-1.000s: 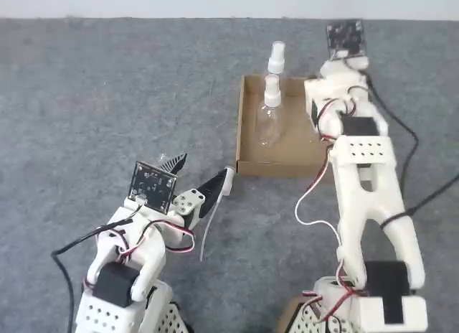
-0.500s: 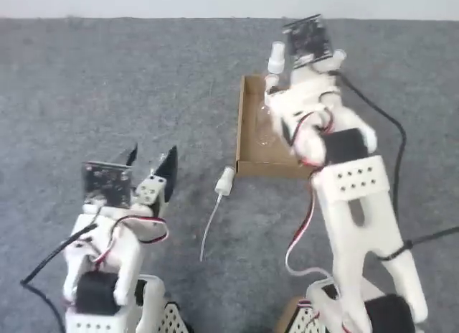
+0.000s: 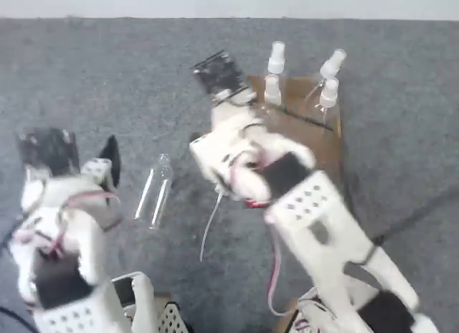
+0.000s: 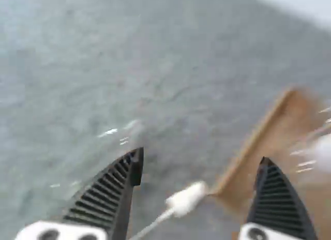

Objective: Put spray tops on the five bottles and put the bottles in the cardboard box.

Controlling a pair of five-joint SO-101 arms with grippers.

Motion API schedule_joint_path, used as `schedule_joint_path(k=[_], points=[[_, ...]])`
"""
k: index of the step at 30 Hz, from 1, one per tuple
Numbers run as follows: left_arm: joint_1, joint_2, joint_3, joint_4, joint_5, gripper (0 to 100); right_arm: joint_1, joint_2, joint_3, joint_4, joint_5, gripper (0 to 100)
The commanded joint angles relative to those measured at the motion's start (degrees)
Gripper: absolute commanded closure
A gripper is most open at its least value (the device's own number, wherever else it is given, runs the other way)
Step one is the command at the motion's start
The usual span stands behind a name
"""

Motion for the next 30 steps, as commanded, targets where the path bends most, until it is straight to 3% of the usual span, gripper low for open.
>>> schedule_joint_path(k=[1,5,13,20,30], points=[[-9.1,14.6,-14.0,1.1,-4.8,77,-4.9,5.9,-4.0,-0.7,-12.2,71.3],[-16.8,23.6,-20.4,-0.4,-8.9,77,-10.0,14.4,-3.8,-6.5,-22.2,71.0],[-25.6,32.9,-22.6,-7.7,-12.7,77,-14.8,24.8,-3.8,-19.9,-31.6,71.0],[-26.3,34.7,-22.5,-8.1,-13.8,77,-14.9,29.3,-3.5,-26.9,-37.5,71.2],[-26.2,34.4,-22.4,-7.7,-13.6,77,-14.8,37.2,-3.5,-27.3,-38.2,71.3]])
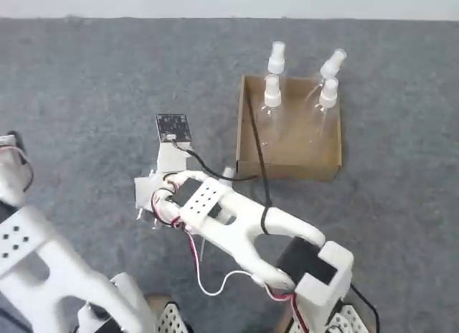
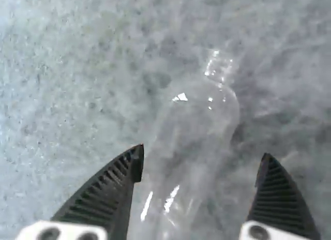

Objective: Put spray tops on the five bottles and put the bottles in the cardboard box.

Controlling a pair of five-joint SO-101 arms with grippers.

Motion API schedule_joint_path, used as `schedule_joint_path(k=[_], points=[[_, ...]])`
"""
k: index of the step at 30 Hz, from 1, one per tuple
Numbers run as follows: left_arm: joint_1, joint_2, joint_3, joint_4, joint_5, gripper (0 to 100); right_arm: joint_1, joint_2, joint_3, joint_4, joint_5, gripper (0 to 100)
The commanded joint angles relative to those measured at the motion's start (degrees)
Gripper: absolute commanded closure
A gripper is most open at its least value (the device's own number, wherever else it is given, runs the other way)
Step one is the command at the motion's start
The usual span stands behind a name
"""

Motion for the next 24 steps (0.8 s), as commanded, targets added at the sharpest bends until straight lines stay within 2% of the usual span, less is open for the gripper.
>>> schedule_joint_path(k=[1,3,8,12,18,21,24], points=[[-0.2,-0.4,-2.8,-1.2,-0.4,77,-0.1,0.2,-3.2,-0.1,-0.5,71.4],[-0.2,-0.4,-2.8,-1.2,-0.4,77,-0.1,0.4,-3.1,0.2,-0.5,73.1],[-0.2,-0.4,-2.7,-1.2,-0.4,77,0.0,0.6,-3.1,5.0,-0.3,90.1],[-0.1,-0.5,-0.9,-1.6,-0.4,77,0.9,0.3,-3.2,7.4,-0.2,99.5],[-0.1,-0.5,0.0,-1.7,-0.5,77,2.8,-2.0,-3.2,11.4,4.5,99.3],[-0.1,-0.5,0.0,-1.7,-0.4,77,2.7,-7.3,-3.2,15.5,5.7,99.3],[-0.1,-0.4,0.2,-1.6,-0.4,77,2.8,-14.1,-3.2,20.0,10.9,99.3]])
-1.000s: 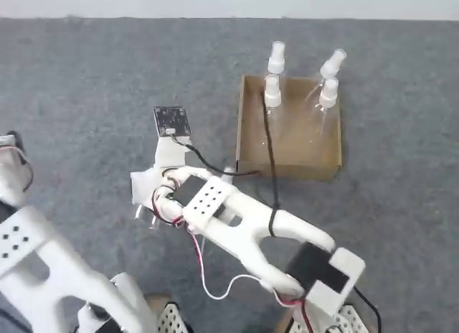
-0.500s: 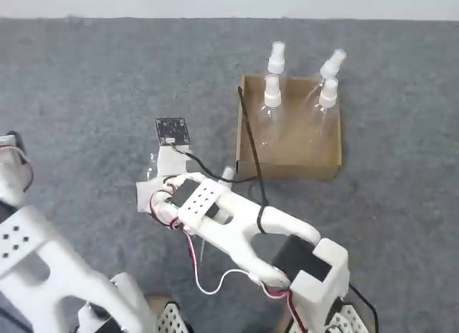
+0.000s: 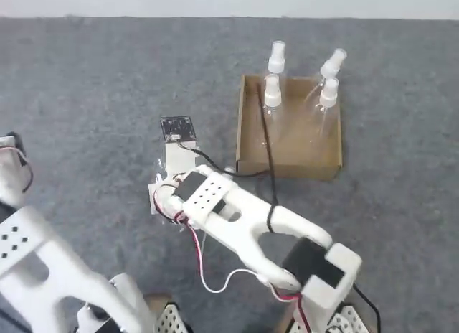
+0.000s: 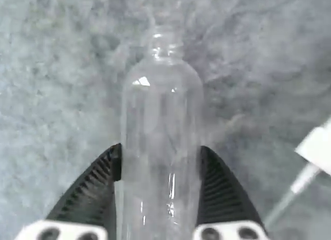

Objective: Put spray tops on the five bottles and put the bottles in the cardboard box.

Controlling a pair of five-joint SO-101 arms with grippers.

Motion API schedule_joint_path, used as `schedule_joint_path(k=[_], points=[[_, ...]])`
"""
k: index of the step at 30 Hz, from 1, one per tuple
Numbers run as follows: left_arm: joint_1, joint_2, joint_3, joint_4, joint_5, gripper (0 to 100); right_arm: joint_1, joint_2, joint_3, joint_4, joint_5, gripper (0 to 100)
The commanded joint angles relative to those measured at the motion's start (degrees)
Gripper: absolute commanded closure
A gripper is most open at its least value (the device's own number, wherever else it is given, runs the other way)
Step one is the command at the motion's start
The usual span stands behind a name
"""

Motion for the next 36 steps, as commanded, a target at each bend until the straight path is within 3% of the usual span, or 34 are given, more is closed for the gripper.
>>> schedule_joint_path(k=[1,5,9,13,19,24,29,36], points=[[0.1,-0.4,0.2,-1.6,-0.2,77,1.0,-11.3,-2.2,5.3,7.6,99.3],[2.5,-0.4,2.9,-1.7,-0.2,77,2.4,-19.8,-2.4,12.2,18.2,99.3],[6.0,-0.5,5.1,-1.5,-0.2,77,7.9,-29.9,-2.5,19.1,19.3,99.3],[10.4,-0.5,7.0,-1.2,0.0,77,13.5,-40.6,-2.5,26.7,27.4,99.3],[23.0,-0.5,10.9,-1.1,6.2,77,22.6,-54.1,-2.5,36.0,36.8,99.3],[38.3,-0.1,14.8,0.0,10.0,77,34.5,-60.0,-2.5,45.8,46.5,99.3],[54.1,0.0,20.1,-1.5,13.4,77,50.9,-61.6,-2.1,48.9,56.8,99.3],[60.7,0.3,24.7,-6.2,14.4,77,72.2,-57.3,1.4,42.9,65.6,99.3]])
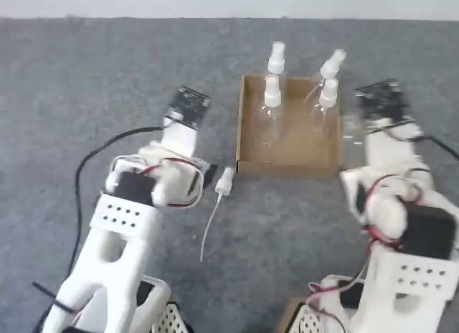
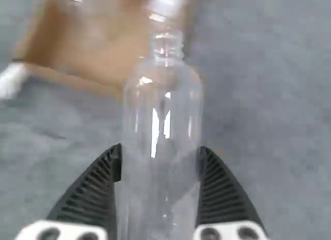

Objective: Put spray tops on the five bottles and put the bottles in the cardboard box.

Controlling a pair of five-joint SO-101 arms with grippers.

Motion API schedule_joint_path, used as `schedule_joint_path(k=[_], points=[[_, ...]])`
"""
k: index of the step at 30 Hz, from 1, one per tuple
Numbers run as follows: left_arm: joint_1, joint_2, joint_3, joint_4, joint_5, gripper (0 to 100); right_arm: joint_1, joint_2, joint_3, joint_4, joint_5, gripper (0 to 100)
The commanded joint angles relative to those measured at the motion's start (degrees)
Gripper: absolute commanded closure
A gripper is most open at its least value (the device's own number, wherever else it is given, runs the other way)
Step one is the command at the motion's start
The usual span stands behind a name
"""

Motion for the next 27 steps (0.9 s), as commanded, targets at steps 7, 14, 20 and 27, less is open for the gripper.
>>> schedule_joint_path(k=[7,14,20,27], points=[[5.5,11.6,-0.2,-6.4,0.8,77,18.2,9.5,20.0,-29.9,6.0,99.3],[5.8,26.6,-6.5,-8.2,0.8,77,21.5,16.7,30.4,-42.8,9.9,99.3],[4.5,34.6,-10.6,-8.5,0.8,79,22.0,23.4,31.5,-46.8,10.0,99.3],[-3.1,38.2,-12.4,-8.6,0.0,81,22.0,31.4,31.5,-50.6,10.0,99.3]])
